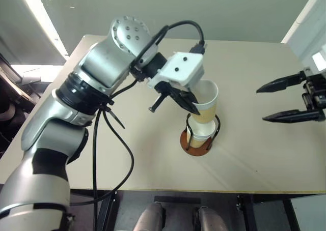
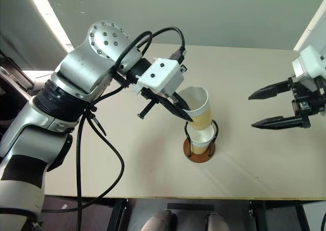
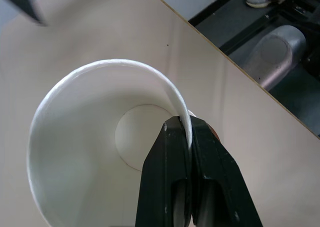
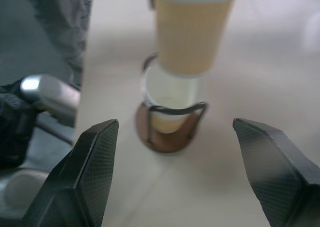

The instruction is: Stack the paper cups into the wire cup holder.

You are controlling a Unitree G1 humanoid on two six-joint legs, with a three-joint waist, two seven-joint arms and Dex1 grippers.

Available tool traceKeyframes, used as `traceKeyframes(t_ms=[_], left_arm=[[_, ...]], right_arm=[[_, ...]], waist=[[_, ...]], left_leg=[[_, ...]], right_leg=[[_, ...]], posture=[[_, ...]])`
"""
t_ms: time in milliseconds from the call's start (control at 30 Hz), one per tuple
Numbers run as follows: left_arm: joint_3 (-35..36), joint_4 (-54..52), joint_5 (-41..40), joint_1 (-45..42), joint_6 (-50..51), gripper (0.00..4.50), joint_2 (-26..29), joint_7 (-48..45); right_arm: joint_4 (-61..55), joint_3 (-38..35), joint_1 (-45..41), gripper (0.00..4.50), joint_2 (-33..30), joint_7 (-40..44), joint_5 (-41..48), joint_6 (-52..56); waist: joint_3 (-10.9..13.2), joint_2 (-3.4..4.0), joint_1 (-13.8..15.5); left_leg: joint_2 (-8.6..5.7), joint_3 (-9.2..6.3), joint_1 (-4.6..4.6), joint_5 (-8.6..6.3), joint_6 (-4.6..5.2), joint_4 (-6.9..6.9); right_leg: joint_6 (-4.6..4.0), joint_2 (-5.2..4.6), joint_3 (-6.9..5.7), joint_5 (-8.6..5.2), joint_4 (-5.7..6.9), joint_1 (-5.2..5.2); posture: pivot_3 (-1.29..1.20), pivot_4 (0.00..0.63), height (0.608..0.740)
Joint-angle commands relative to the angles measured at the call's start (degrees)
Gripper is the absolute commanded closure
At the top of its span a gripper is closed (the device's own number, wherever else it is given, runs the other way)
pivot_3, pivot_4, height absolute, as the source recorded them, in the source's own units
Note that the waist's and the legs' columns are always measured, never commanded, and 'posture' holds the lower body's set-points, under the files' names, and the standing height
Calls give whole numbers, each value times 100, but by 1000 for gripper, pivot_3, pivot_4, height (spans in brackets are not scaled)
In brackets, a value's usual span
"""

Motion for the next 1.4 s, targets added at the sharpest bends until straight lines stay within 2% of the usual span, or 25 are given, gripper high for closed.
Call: traceKeyframes(t_ms=[33,267,300,400,833,1067,1267,1367,1400], left_arm=[[26,-32,-168,-163,-95,4484,38,-180],[-39,-41,-103,9,-177,4484,-50,-180],[-54,-45,-89,29,-199,4484,-53,-180],[-117,-20,-2,105,-278,4484,-78,-180],[-187,349,527,270,-733,4484,-275,-180],[-99,818,1009,404,-936,4484,-517,-180],[-155,848,978,470,-905,4484,-546,-180],[-169,826,900,521,-817,3899,-545,-180],[-157,824,889,533,-789,3522,-559,-180]], right_arm=[[102,4,-370,695,40,50,-82,-93],[21,-26,-468,695,86,34,-66,-5],[9,-40,-451,695,82,35,-62,-2],[31,-68,-427,695,63,62,-77,-33],[-153,-233,-254,695,-41,17,14,45],[-364,-327,-200,695,-84,-93,137,242],[-384,-299,-213,695,-76,-112,113,265],[-418,-315,-155,695,-70,-137,111,263],[-420,-319,-135,695,-69,-140,107,257]], waist=[[0,0,-1],[0,0,3],[0,0,3],[-215,56,14],[-344,120,-51],[-410,126,-60],[-440,132,-60],[-448,139,-60],[-451,139,-60]], left_leg=[[0,0,0,0,0,1],[-1,0,-1,0,0,1],[-1,0,-1,0,0,1],[1,10,-35,-21,12,51],[0,51,16,-44,53,145],[0,57,22,-46,57,154],[-2,61,22,-48,61,160],[-1,64,23,-49,62,162],[-1,64,23,-49,62,162]], right_leg=[[0,0,0,0,1,0],[0,0,-1,0,-1,1],[0,-1,-1,0,0,1],[5,13,-5,-16,18,-24],[4,12,13,-20,62,24],[5,11,13,-38,93,22],[5,11,13,-38,95,23],[5,11,13,-38,96,23],[5,11,13,-38,96,23]], posture=[[0,150,740],[0,150,740],[0,0,740],[0,0,740],[0,0,740],[0,0,740],[0,0,740],[0,0,740],[0,0,740]])
